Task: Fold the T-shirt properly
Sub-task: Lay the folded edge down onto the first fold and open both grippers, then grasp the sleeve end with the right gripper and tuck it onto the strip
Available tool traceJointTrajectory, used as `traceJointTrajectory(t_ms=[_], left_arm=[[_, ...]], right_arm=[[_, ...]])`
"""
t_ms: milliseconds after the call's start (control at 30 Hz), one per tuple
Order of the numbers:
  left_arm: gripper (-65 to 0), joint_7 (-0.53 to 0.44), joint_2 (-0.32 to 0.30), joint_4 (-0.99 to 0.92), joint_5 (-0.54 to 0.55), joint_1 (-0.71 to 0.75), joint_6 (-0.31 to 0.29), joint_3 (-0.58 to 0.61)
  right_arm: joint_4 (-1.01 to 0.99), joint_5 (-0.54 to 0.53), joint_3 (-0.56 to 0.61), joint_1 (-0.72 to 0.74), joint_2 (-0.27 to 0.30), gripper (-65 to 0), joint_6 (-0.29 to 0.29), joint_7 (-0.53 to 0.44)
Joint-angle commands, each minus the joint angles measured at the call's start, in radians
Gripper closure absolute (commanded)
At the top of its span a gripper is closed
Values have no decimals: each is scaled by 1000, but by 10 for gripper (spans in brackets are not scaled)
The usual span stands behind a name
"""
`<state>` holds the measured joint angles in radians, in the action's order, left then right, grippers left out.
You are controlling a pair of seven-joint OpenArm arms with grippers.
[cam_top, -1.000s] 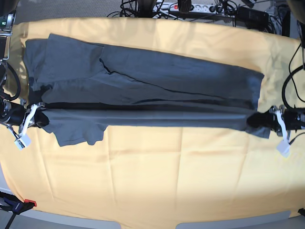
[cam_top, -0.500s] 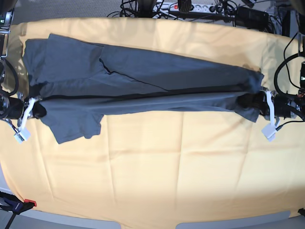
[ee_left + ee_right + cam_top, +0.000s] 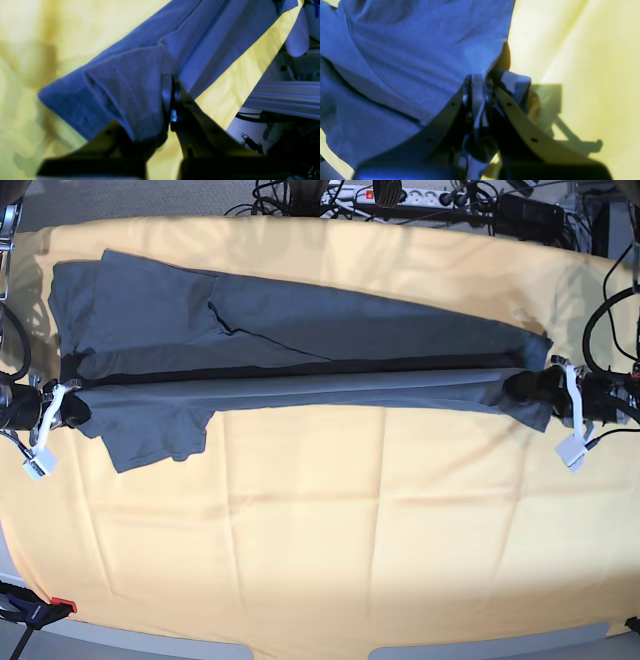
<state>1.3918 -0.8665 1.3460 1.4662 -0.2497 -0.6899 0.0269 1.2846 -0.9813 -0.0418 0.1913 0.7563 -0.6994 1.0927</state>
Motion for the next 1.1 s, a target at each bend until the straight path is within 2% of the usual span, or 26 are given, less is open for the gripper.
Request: traceJointTrajectory(t_ms=[0,167,433,467,567,600,633,733,833,900,1067], left_arm=[[0,4,-26,11,2,-22,-8,-13],[0,4,-40,11,-131,-19,-8,-13],[0,4,-50,11,-99,-13,-8,-13],[-40,4,-51,11,-93,-13,-8,-13],[-338,4,-51,11,-48,-13,-8,-13],[-410,4,-50,11,-27,-13,7,-13],[-446,4,-50,11,-8,-13,14,-13],[-451,4,-50,11,2,-13,14,-13],[-451,4,-50,11,2,-11,14,-13],[-451,4,-50,10,2,-11,14,-13],[-451,4,-50,10,2,-11,50,-13]], right_arm=[[14,1,-11,22,31,0,1,-7],[14,1,-11,22,31,0,1,-7],[14,-14,-11,22,31,0,1,-7],[14,-21,-11,23,31,-25,1,-7],[14,-38,-11,25,34,-293,1,-7],[14,-43,-11,25,37,-364,1,-8],[14,-53,-11,26,40,-399,1,-15],[14,-116,-11,52,39,-405,1,-24],[14,-171,-11,58,30,-405,1,-118],[14,-88,-11,59,-2,-405,4,-164],[1,215,-11,64,-150,-405,148,-267]])
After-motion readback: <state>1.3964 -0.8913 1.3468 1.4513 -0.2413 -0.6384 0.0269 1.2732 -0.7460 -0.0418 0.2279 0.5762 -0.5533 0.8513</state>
